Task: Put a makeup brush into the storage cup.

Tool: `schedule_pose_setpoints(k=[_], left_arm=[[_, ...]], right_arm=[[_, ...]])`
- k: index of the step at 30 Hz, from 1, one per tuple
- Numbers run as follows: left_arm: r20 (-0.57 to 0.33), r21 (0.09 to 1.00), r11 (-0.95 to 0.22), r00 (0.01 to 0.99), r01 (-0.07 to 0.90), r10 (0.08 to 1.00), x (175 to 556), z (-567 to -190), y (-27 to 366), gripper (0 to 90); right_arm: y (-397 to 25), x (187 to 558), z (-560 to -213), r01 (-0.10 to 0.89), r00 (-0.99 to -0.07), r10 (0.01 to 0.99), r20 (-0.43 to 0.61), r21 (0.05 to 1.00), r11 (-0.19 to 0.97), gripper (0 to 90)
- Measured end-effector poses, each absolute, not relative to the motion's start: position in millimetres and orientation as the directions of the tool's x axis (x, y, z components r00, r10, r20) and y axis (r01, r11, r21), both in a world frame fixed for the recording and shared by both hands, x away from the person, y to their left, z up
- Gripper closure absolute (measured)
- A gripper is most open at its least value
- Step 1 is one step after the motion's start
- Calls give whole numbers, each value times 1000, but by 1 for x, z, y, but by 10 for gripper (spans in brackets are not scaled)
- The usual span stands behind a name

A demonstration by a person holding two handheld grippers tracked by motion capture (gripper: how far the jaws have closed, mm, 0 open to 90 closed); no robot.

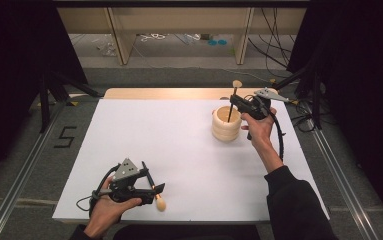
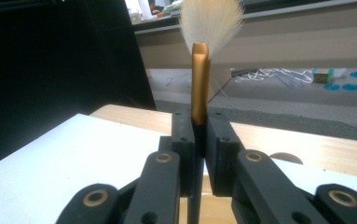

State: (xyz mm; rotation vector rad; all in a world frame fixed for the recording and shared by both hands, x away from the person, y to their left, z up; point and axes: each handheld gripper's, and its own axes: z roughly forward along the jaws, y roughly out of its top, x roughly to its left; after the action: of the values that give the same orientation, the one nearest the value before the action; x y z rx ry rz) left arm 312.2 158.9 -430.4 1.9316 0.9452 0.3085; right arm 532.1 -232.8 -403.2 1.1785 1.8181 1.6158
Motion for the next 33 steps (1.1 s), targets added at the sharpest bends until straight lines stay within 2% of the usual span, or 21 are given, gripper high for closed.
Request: schedule_pose_setpoints(k=[21,22,25,28,33], left_arm=[[-162,824,-271,666,497,728,313,-431,160,228],[-163,824,-270,665,498,728,313,-431,160,228],[-164,824,-270,666,499,728,313,-431,160,229],[-168,824,-266,664,500,729,313,-431,160,229],[-167,823,-267,663,501,730,313,-431,161,230]], right_arm=[[-232,533,-414,342,-541,812,217,940,-23,823],[-231,533,-415,344,-531,820,213,939,-22,799],[-231,533,-415,348,-510,823,249,935,-67,589],[-233,533,-413,348,-485,835,261,933,-90,469],[-236,530,-408,357,-449,852,270,928,-106,370]])
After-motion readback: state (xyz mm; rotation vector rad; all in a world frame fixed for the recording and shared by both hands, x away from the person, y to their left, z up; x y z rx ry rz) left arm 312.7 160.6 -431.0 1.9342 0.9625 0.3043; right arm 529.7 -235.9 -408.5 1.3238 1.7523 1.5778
